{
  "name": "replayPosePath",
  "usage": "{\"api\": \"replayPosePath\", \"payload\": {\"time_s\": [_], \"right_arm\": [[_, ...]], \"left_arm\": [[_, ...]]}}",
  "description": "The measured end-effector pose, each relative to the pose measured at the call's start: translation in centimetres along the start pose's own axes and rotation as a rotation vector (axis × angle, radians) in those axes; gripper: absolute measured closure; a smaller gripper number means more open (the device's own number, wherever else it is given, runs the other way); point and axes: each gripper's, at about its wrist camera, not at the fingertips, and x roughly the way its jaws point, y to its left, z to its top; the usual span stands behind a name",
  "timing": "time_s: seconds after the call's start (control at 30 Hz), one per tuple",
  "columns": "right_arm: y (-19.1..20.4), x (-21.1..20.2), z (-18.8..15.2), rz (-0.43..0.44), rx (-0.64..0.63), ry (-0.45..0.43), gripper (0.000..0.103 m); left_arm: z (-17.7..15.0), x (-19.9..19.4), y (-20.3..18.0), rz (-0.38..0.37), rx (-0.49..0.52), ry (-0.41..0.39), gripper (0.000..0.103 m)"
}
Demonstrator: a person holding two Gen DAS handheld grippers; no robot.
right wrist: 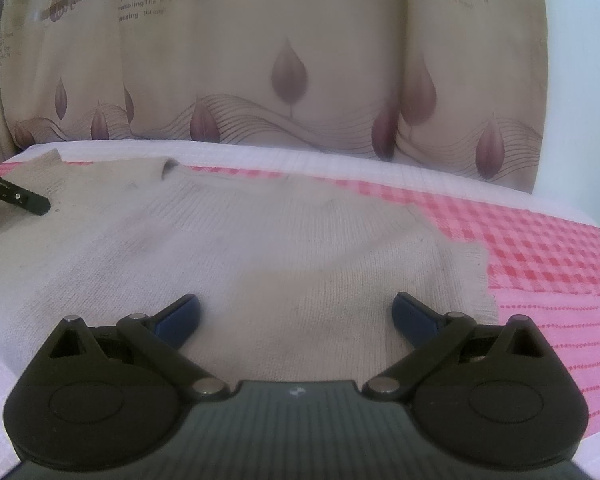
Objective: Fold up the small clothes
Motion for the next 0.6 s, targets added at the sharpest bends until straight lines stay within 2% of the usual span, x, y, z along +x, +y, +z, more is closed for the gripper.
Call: {"api": "replayPosePath", "payload": {"time_s": [0.13, 0.37, 0.6], "right_arm": [[-0.5, -0.6, -0.1, 0.030, 0.035, -0.025, 0.000], [-3.1, -2.3, -0.6, 0.188, 0.170, -0.115, 0.000], [-5.2, -2.5, -0.7, 0.295, 0.295, -0.131, 0.000]], "left_arm": [[1.3, -1.1, -2.4, 0.009, -0.050, -0.039, 0.082], [4.7, -1.6, -8.3, -0.029, -0.189, -0.032, 0.086], [5.5, 1.4, -14.1, -0.014, -0.284, 0.001, 0.087]]}}
